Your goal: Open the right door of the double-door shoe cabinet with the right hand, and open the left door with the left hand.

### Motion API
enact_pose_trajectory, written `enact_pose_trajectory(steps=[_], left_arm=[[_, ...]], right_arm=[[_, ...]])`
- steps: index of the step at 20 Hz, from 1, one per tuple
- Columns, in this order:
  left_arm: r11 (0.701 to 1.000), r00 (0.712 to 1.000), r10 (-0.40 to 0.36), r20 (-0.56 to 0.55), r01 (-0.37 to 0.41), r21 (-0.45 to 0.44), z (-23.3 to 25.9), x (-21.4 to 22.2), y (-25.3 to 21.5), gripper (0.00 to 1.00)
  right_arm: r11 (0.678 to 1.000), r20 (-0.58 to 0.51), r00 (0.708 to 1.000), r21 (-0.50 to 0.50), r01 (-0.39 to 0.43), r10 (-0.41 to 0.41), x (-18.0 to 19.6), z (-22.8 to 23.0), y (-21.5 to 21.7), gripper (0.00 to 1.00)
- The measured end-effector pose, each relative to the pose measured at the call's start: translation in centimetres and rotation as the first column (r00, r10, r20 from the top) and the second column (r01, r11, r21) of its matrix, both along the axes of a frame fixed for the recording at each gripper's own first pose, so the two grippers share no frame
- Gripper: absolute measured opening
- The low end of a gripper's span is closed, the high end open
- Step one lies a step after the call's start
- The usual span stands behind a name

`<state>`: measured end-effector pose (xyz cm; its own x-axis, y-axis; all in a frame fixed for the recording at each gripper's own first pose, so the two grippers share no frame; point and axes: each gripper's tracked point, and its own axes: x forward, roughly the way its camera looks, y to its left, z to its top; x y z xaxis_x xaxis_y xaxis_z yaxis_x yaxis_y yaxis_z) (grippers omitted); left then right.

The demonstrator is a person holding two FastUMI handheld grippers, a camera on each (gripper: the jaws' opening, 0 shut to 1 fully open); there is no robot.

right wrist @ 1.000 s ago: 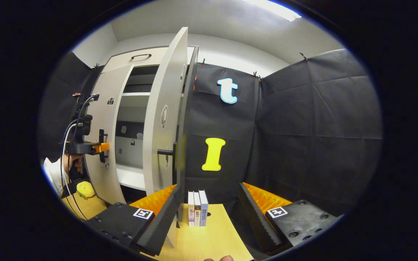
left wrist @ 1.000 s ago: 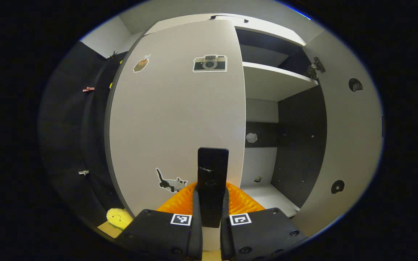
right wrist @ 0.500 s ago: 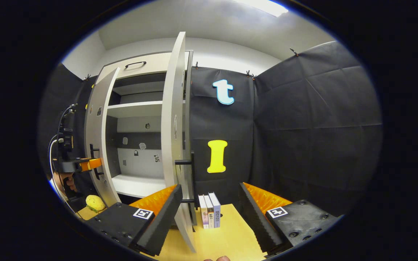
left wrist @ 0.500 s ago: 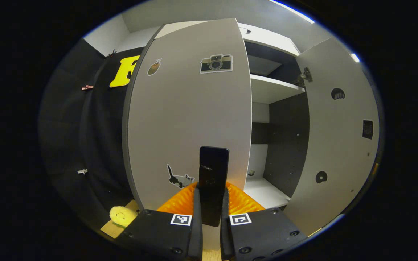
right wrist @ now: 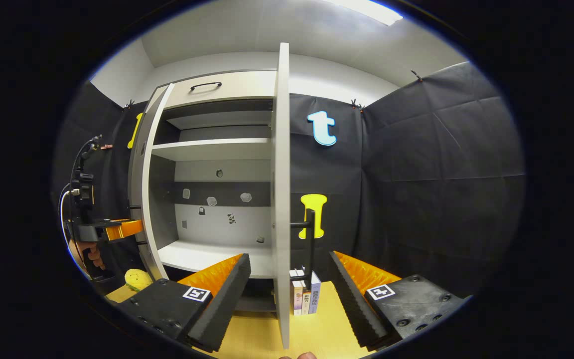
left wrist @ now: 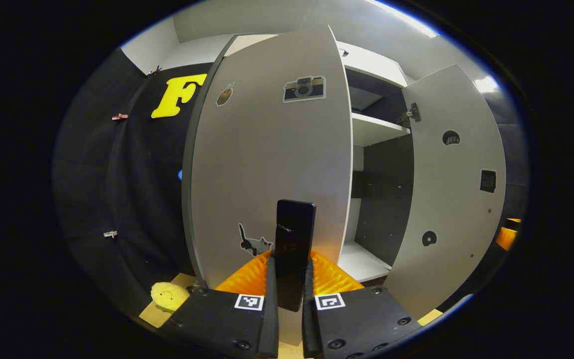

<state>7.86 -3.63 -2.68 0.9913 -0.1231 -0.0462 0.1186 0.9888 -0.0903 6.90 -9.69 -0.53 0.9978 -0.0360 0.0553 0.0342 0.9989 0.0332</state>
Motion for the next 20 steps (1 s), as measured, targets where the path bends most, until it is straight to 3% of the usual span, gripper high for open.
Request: enact_pose_trajectory(steps=[12, 20], left_arm=[[0.998, 0.999, -0.04, -0.007, 0.04, -0.045, -0.2, -2.8, 3.1, 0.21], [0.995, 0.999, -0.043, -0.002, 0.043, -0.086, -0.4, -5.1, 6.6, 0.23]], right_arm=[[0.999, -0.013, 0.999, -0.014, -0.046, 0.046, 2.3, -0.2, 2.7, 1.0], [0.997, -0.018, 0.997, -0.01, -0.082, 0.082, 0.9, -0.2, 4.6, 1.0]])
